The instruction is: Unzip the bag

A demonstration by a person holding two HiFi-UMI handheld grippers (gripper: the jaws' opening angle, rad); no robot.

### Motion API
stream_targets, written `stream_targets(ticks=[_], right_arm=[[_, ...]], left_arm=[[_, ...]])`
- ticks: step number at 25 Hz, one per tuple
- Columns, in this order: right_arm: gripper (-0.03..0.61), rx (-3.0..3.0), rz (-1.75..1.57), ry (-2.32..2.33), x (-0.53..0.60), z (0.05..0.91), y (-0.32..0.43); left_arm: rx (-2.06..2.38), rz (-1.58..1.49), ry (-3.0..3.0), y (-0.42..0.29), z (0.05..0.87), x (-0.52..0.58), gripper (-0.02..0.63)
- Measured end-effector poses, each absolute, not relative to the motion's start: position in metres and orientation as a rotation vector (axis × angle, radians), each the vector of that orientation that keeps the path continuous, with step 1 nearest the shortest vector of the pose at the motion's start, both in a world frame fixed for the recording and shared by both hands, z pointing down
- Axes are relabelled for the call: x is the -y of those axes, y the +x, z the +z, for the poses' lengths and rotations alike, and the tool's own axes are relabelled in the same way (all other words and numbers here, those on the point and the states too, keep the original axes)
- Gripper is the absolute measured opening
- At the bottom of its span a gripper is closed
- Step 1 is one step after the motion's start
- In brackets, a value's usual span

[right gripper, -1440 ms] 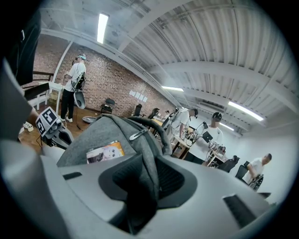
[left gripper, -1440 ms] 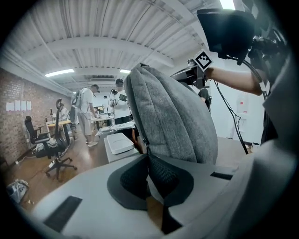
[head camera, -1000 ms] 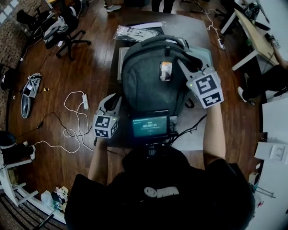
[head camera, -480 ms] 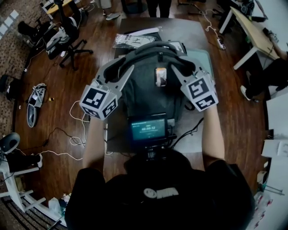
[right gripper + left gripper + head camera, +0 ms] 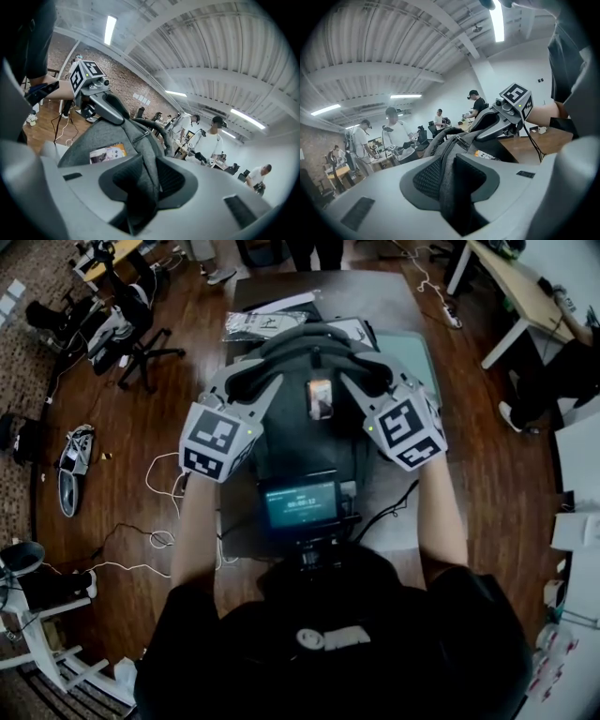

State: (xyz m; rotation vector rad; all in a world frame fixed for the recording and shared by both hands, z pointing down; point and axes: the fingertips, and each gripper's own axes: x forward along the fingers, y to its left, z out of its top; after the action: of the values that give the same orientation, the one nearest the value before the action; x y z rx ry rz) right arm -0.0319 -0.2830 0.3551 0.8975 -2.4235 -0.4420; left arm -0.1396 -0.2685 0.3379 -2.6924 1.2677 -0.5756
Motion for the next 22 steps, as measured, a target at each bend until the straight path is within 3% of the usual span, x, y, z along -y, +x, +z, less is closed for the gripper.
stream_targets(ticks=[7, 12, 17, 20, 22], right_arm=[[0.132, 2.230, -0.865, 0.822, 0.270, 0.344, -0.049], [0.201, 2.133, -1.045, 0.741, 0.271, 0.347, -0.073], [0.196, 2.067, -1.139, 0.722, 0.272, 0.341, -0.081], [0.128, 2.146, -1.125, 0.780, 0.267, 0.318, -0.076], [0.117, 2.149, -1.123, 0.805, 0.271, 0.315, -0.076]], left_arm=[[-1.275, -0.558, -2.689, -0.140, 0.335, 0.263, 0.078], [-1.287, -0.520, -2.688, -0.139, 0.329, 0.262, 0.078], [-1.272, -0.521, -2.693, -0.136, 0.330, 0.259, 0.077], [-1.247, -0.508, -2.708, -0.133, 0.329, 0.255, 0.077], [-1.244, -0.502, -2.707, -0.132, 0.328, 0.253, 0.077]])
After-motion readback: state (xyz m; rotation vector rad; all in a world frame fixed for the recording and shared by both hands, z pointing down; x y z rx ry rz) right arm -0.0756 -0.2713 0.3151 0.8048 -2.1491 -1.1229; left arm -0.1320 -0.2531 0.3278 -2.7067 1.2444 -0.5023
